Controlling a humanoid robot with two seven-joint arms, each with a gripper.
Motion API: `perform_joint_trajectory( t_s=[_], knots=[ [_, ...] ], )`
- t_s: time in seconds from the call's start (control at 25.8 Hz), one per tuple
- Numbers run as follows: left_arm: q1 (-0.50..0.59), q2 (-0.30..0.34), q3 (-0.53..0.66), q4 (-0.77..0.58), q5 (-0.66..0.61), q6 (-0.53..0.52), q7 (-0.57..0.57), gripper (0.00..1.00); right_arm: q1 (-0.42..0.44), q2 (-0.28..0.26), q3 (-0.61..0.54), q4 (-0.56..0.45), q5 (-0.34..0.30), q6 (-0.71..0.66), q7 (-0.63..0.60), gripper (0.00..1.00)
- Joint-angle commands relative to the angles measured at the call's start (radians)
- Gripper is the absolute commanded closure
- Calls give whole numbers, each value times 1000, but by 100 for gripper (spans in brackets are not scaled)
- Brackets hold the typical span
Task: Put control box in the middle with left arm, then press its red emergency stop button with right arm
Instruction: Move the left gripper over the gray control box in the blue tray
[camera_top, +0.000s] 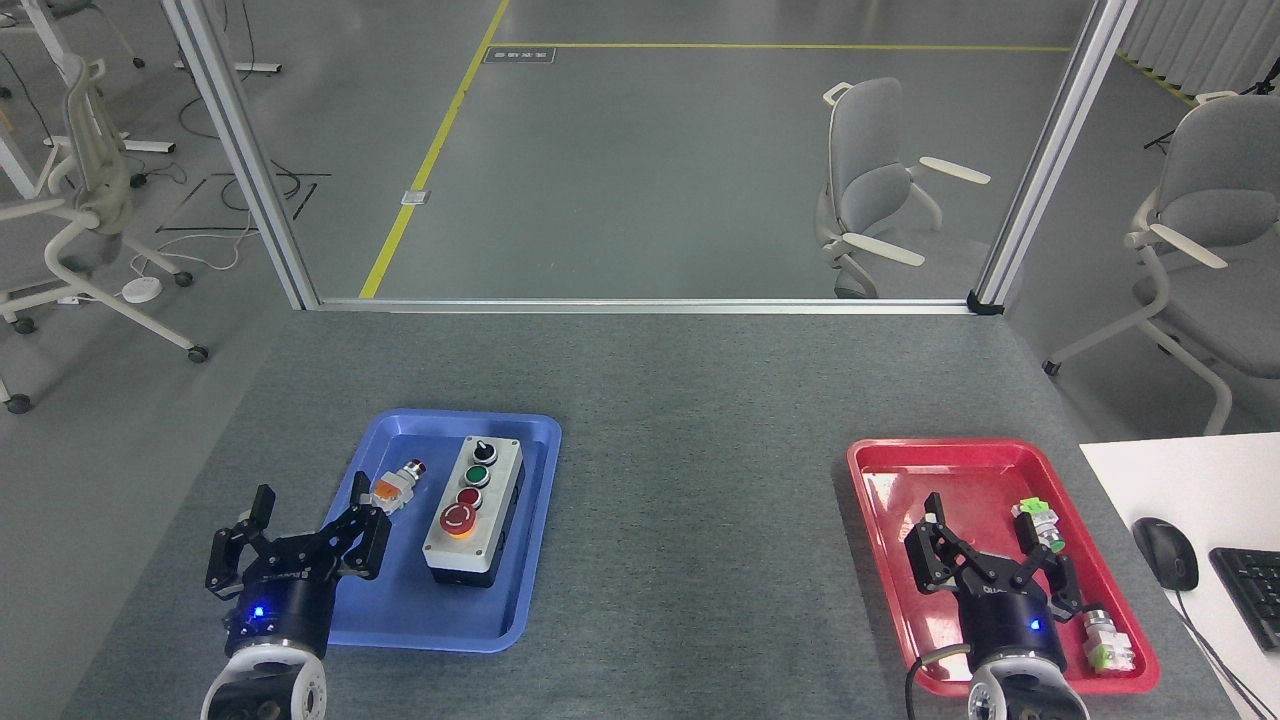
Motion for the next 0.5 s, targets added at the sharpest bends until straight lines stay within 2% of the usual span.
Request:
perform_joint_trajectory(
  t_s=[0.0,0.27,0.39,0.47],
  knots=[
    [-2,-2,0,-9,2,1,4,1,0,-2,0,0,0,0,1,1],
    [10,-4,-3,-61,16,-4,-3,1,0,-1,0,0,0,0,1,1],
    [18,-41,-12,-77,14,-2,0,1,0,1,0,0,0,0,1,1],
    [59,-74,-21,-100,11,-4,1,1,0,2,0,2,0,0,1,1]
  ],
)
